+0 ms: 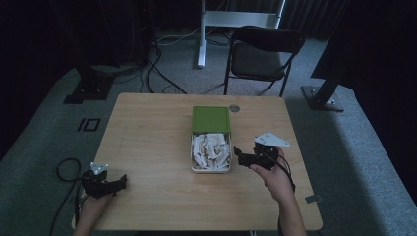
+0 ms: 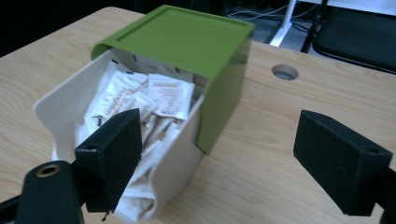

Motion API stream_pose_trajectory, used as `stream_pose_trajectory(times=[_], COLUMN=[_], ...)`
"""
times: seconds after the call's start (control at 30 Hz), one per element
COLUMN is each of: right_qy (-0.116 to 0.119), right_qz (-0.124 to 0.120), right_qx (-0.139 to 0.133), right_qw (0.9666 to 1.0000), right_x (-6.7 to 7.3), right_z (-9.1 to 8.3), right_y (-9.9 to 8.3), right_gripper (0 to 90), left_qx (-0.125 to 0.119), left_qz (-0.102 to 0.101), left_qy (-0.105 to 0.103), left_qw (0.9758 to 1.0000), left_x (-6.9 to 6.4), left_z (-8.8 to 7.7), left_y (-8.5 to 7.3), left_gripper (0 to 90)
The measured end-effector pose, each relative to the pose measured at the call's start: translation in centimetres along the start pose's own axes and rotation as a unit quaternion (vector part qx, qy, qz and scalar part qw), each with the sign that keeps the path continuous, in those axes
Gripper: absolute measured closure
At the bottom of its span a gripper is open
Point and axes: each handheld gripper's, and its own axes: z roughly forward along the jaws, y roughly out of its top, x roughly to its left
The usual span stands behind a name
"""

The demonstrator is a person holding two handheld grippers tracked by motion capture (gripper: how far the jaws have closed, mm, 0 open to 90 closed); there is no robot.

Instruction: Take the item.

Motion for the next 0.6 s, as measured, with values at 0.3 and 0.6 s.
stream_pose_trajectory(times=[0.3,0.6], right_qy=[0.02,0.036], right_qz=[-0.011,-0.016], right_qx=[0.001,0.003], right_qw=[0.9997,0.9992], right_x=[1.8,3.5], right_z=[1.6,3.2], right_y=[1.1,1.5], right_gripper=[16.5,16.5], left_qx=[0.0,0.0], left_qz=[0.0,0.0], left_qy=[0.0,0.0], left_qw=[1.0,1.0], left_x=[0.0,0.0], left_z=[0.0,0.0], left_y=[0.0,0.0], left_gripper=[2.6,2.6])
